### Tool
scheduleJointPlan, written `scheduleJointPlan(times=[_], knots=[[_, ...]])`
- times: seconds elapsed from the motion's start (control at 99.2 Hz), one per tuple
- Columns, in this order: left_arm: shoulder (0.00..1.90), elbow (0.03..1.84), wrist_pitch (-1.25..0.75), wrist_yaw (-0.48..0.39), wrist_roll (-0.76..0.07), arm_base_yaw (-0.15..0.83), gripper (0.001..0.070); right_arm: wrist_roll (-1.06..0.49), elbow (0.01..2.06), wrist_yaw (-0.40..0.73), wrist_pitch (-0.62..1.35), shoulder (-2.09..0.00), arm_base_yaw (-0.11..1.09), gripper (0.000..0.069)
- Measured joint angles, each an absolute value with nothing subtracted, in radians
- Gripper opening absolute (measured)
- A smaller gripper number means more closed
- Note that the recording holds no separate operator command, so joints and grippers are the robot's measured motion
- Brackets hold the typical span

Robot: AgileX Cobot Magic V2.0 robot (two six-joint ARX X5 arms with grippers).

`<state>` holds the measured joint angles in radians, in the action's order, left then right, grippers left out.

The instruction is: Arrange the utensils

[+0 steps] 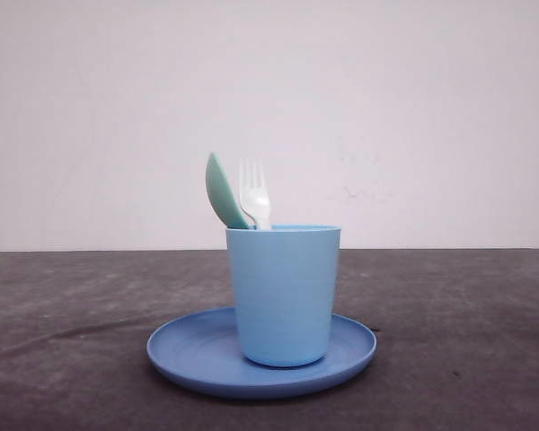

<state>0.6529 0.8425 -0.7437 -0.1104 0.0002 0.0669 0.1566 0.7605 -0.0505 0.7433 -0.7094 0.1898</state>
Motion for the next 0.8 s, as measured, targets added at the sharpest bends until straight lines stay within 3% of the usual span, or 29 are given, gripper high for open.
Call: scheduleJointPlan(times=[0.181,0.423,0.585,0.796], knots=[[0.529,0.768,-0.670,-0.023,0.024,0.075,0.0025,0.157,0.760,-0.051,0.718,-0.710,0.190,0.0021],[0.218,0.410,-0.392,0.023,0.026,0.075,0.0025,0.157,0.760,-0.051,0.663,-0.710,0.189,0.0021],[0.070,0.202,-0.308,0.028,-0.001,0.074,0.0025,0.157,0.760,-0.051,0.635,-0.711,0.189,0.0021],[0.005,0.066,-0.249,0.030,-0.015,0.074,0.0025,0.157,0.760,-0.051,0.616,-0.711,0.189,0.0021]])
